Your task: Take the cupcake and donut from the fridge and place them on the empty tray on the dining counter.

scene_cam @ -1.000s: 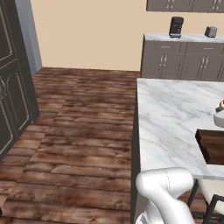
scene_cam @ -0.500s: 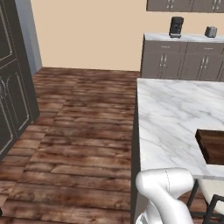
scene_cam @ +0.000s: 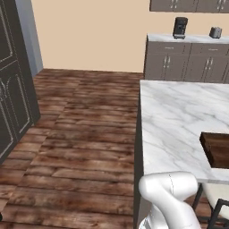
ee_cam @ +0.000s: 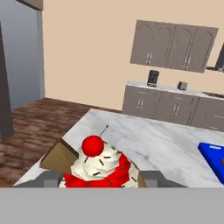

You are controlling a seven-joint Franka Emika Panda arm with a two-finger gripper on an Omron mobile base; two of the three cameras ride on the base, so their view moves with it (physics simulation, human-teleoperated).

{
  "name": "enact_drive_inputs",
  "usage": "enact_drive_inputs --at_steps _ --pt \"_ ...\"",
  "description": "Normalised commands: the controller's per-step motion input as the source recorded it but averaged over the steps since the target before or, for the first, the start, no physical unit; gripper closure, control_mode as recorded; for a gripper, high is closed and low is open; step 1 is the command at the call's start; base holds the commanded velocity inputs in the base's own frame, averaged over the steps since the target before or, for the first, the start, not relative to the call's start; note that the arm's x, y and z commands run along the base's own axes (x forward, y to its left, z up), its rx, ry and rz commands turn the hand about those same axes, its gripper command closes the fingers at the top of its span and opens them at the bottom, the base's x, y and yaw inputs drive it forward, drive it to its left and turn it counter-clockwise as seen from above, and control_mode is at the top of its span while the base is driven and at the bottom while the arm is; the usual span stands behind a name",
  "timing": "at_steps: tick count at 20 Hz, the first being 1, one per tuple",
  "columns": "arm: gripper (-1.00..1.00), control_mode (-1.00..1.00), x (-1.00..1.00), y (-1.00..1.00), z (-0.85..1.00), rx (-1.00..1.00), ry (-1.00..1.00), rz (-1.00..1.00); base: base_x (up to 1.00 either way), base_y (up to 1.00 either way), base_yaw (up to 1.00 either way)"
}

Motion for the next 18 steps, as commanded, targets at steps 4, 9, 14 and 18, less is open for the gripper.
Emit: enact_drive_inputs --at_steps 4,9,14,18 --pt "1.0 -1.0 0.53 -0.26 -0.27 0.1 0.03 0.27 0.0 0.0 0.0" --pt "1.0 -1.0 0.36 -0.15 -0.4 0.01 -0.01 0.29 0.0 0.0 0.0" --pt "1.0 -1.0 0.16 -0.15 -0.59 0.0 -0.06 0.25 0.0 0.0 0.0" --pt "1.0 -1.0 0.13 -0.03 -0.6 0.0 -0.08 0.21 0.0 0.0 0.0"
